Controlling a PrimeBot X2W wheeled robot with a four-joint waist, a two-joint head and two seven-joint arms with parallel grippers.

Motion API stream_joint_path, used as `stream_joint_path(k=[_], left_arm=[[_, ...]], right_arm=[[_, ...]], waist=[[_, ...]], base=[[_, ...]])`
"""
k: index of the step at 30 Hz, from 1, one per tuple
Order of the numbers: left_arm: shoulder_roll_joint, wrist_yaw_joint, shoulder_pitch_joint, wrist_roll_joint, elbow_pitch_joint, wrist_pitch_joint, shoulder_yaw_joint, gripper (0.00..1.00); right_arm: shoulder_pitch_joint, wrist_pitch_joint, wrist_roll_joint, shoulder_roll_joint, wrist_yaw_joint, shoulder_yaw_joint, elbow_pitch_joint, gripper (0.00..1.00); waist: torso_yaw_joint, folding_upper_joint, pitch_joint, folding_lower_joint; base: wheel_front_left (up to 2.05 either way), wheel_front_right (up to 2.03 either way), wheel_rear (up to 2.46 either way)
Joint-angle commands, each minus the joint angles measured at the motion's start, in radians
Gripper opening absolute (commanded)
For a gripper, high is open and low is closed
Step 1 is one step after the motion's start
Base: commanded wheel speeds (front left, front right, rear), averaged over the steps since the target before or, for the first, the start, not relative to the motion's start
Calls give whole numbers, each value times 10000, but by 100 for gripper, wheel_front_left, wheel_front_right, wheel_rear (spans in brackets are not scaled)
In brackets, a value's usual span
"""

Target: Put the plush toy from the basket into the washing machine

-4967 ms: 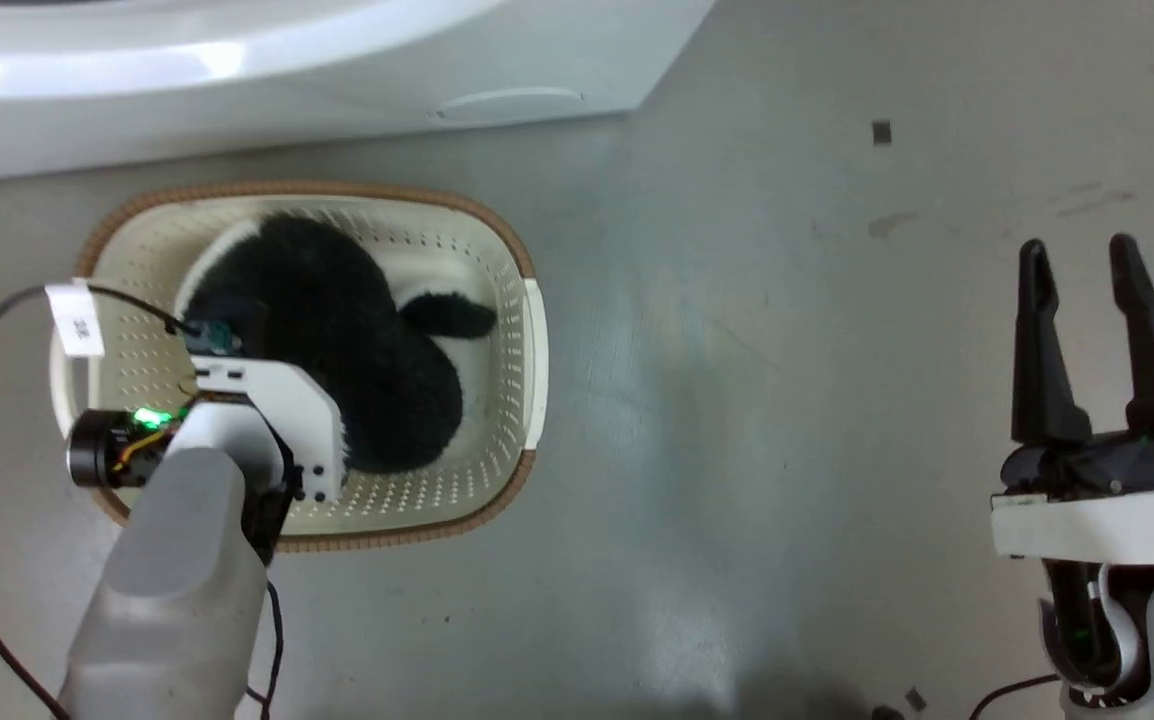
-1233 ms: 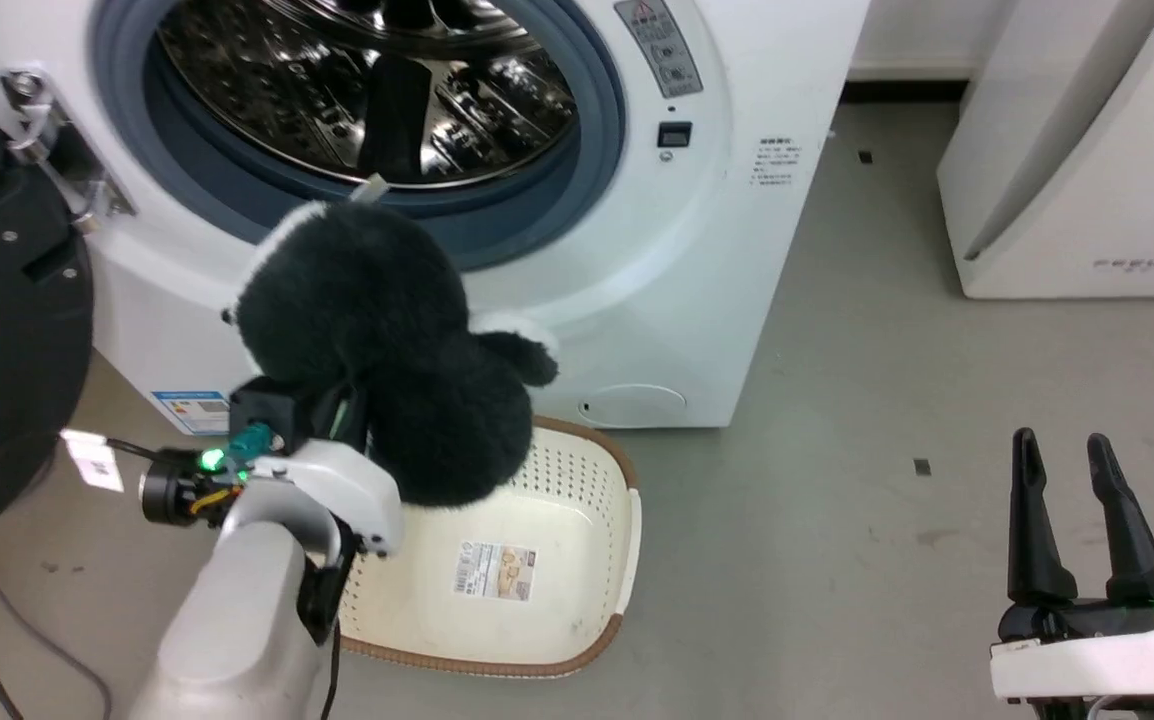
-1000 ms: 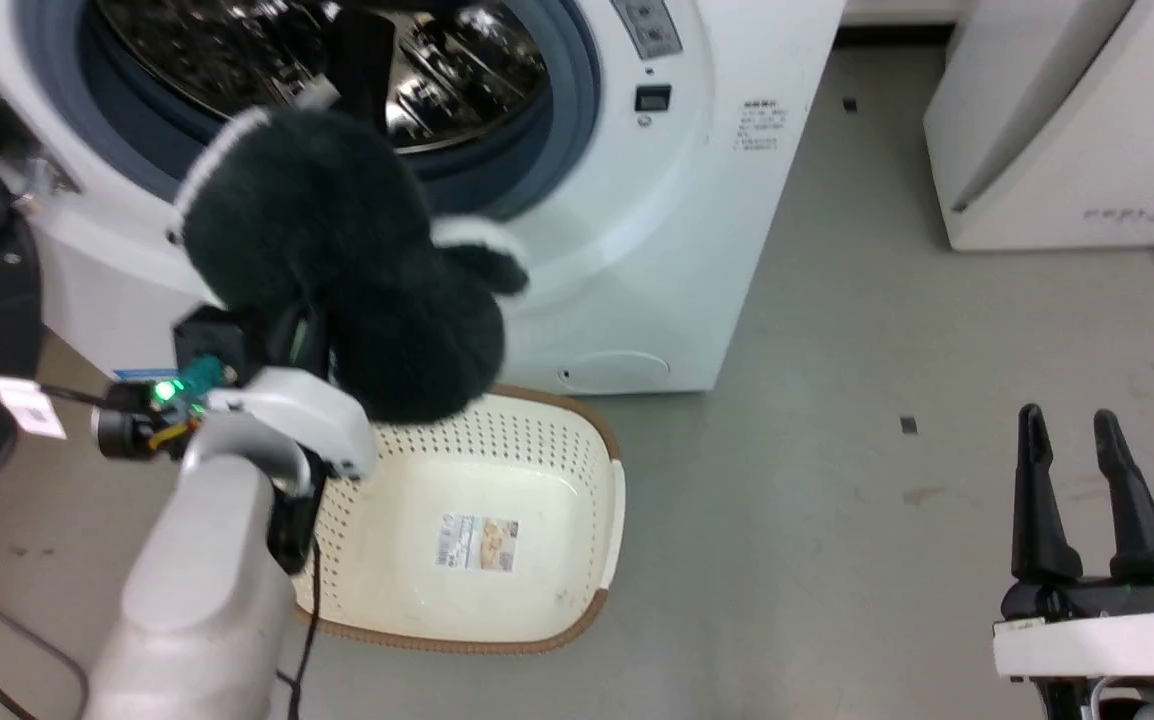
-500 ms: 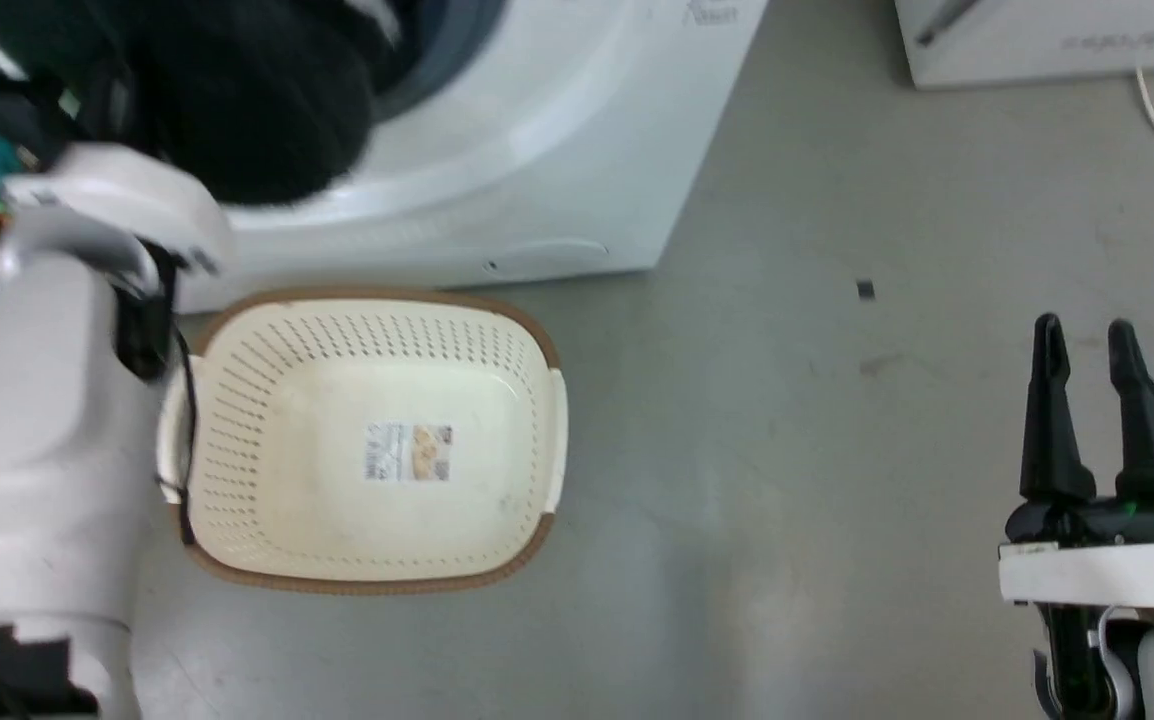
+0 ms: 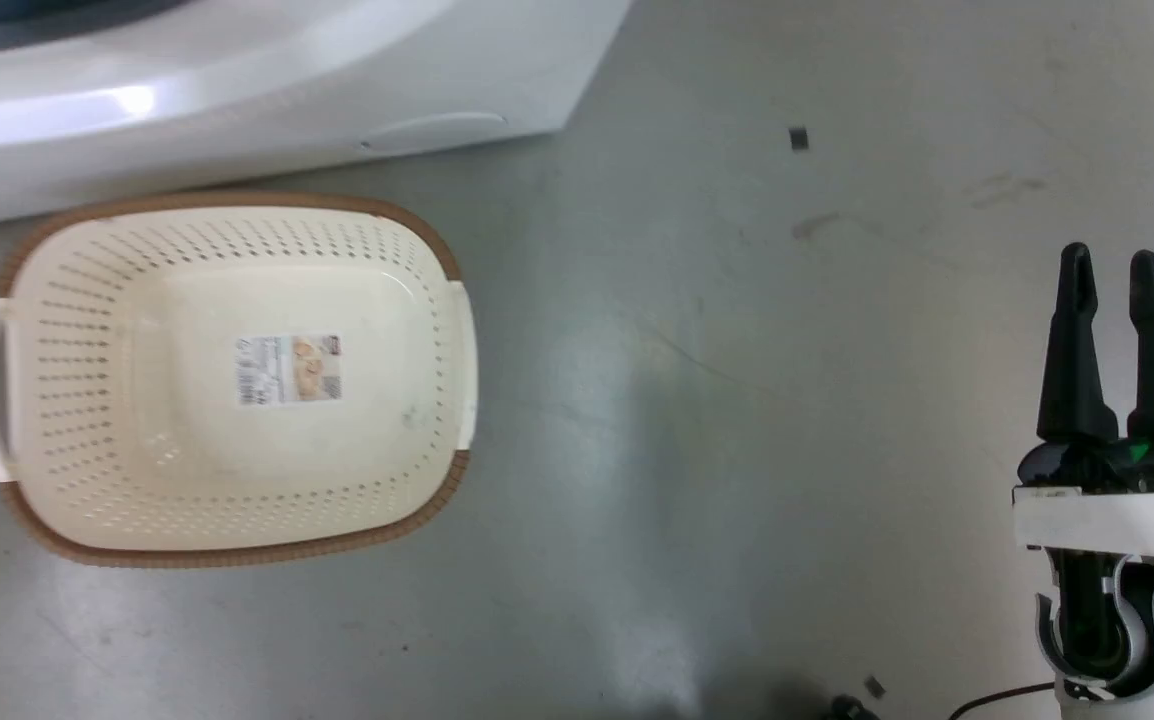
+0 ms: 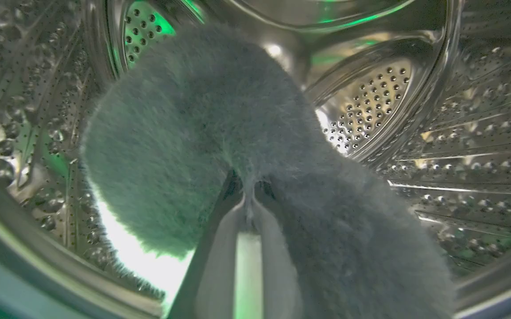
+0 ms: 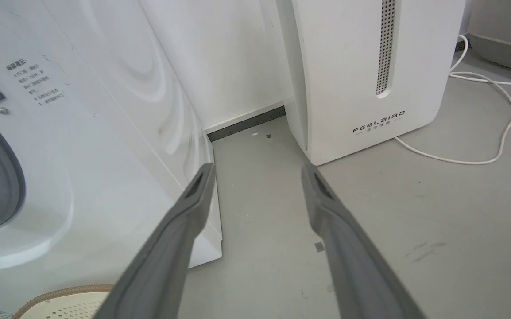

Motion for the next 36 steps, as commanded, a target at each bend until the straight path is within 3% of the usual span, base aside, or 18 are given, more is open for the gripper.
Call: stream_joint_path(k=[1,8,12,13,18,25,36], left_arm=[[128,65,-408,133,10,-66,-4,0],[379,220,-1473,270,573,-66,-24,0],[521,551,-1853,438,700,-66,2,1],[544,598,-1842,509,701,-66,-34,100],[529,727,-1659,617,838,-66,-84,100],[314,590,-1192,388,1043,-66,63,100],[-284,413,213,369,1000,-66,15,100]], right_arm=[[-241,-44,102,-6,-7,25,-57,100],[-453,-44,231,-6,-7,121,-97,100],[-533,-44,299,-6,-7,153,-86,100],[-538,-44,326,-6,-7,155,-76,100],[-500,-44,301,-6,-7,273,-40,100],[-496,-44,138,-6,-7,309,-26,100],[-153,-44,-216,-6,-7,214,146,100]], waist=[[-360,0,496,-2],[-583,0,998,-2],[-639,0,1154,-2],[-632,0,1159,-2],[-567,0,1103,-2],[-414,0,781,-2],[60,0,-378,-2]], base=[[0,0,0],[0,0,0],[0,0,0],[0,0,0],[0,0,0],[0,0,0],[0,0,0]])
